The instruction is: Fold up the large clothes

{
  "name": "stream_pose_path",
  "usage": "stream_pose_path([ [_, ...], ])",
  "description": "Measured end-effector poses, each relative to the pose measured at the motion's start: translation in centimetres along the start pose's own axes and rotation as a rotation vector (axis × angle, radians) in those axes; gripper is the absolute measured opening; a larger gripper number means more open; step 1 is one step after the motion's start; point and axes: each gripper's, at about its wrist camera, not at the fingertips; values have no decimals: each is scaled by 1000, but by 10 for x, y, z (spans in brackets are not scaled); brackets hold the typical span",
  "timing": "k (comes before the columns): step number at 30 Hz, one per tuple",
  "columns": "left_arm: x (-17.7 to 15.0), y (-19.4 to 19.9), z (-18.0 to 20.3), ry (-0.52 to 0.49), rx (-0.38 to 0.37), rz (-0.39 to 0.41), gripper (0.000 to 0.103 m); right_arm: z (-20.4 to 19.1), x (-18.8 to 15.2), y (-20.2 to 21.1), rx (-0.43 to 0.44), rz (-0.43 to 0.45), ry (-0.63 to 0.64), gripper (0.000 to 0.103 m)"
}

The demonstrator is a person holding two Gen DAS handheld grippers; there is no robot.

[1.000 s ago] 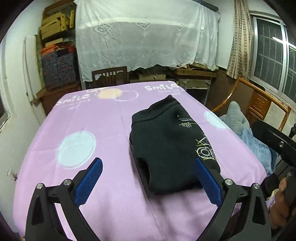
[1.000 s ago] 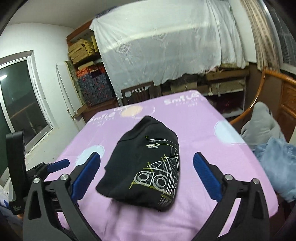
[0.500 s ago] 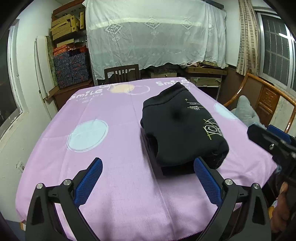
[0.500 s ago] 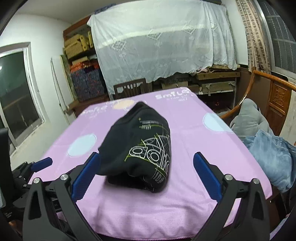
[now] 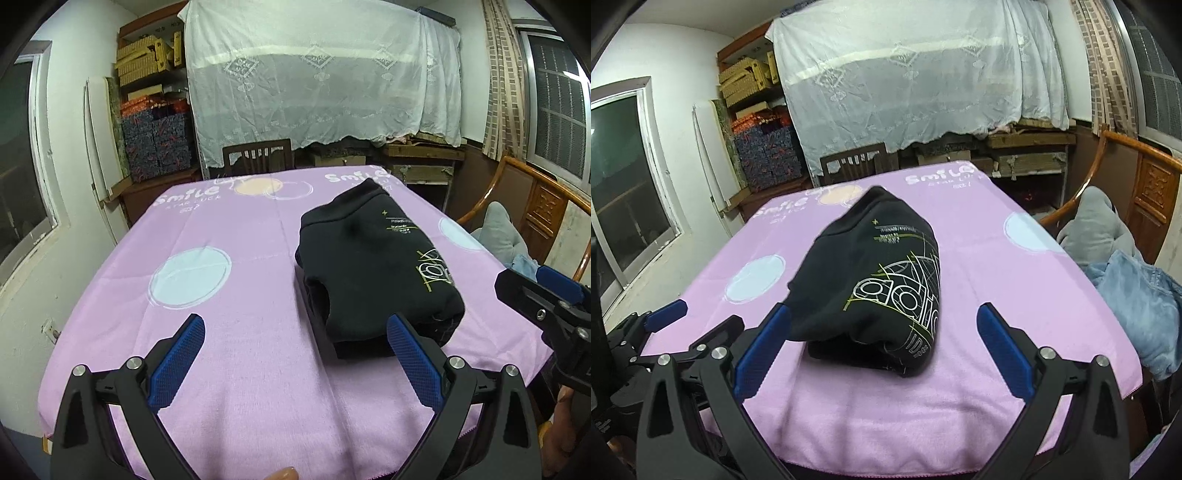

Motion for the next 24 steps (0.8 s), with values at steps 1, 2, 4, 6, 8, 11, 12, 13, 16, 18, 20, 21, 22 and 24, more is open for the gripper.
stream_pose_path([
  [1,1,5,1,-4,1,11,99,-3,1,5,1,10,5,98],
  [2,2,9,1,-5,1,19,99,-5,2,11,5,22,11,98],
  [4,4,15,2,-7,-2,31,99,-7,4,19,12,37,17,98],
  [6,5,21,3,-8,-2,41,99,-11,6,28,19,58,29,98],
  [8,6,23,3,-8,-4,44,99,-15,6,35,22,72,41,98],
  [11,6,25,4,-9,2,45,99,-17,5,39,25,78,51,98],
  [12,6,25,4,-9,5,44,99,-18,5,40,25,76,53,98],
  [13,6,24,4,-9,5,42,99,-19,5,39,25,71,56,98],
  [16,6,21,3,-6,5,30,99,-19,2,34,26,53,55,98],
  [18,5,18,1,-3,8,22,99,-18,1,31,28,42,50,98],
  [20,5,14,0,3,6,10,99,-18,0,28,30,31,45,98],
  [21,4,12,-1,8,3,1,99,-18,0,25,32,23,42,98],
  [22,4,11,-1,11,0,-5,99,-17,-1,23,34,13,40,98],
  [24,3,7,-1,15,-4,-15,99,-18,-2,19,36,-1,37,98],
])
Point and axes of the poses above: each gripper's, at about its wrist camera, not at the fingertips, and y roughly against the way its jaws point, z to its right, x to its top, and after that the axes turned 11 degrees about z, right-handed
